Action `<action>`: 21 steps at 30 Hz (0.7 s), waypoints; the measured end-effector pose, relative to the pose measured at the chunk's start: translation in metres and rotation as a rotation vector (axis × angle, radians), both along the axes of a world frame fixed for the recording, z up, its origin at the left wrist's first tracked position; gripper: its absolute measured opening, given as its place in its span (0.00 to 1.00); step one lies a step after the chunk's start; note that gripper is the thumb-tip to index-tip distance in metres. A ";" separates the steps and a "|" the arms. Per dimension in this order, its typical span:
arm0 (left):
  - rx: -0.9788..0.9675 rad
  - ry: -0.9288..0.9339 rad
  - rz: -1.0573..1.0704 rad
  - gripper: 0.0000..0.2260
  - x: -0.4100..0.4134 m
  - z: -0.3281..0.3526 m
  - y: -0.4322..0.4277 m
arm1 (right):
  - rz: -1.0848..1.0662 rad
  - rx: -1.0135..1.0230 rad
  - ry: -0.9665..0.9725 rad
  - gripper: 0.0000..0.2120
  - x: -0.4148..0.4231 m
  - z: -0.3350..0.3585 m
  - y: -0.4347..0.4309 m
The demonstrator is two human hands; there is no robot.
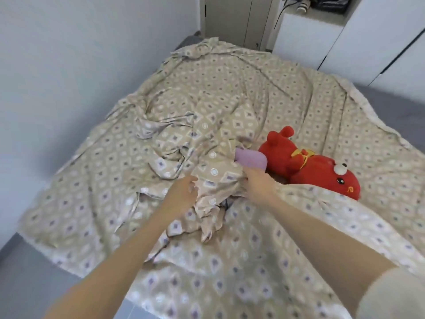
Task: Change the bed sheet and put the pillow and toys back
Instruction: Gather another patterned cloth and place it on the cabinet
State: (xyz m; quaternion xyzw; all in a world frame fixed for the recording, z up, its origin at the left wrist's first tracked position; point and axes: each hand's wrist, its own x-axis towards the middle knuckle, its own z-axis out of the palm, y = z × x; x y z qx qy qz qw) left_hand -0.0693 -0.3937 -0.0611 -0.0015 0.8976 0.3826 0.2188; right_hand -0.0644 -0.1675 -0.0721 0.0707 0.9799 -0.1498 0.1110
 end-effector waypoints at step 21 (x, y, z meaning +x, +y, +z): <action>0.117 0.283 -0.238 0.65 0.020 0.150 0.097 | -0.742 -1.963 0.326 0.11 0.063 0.295 0.039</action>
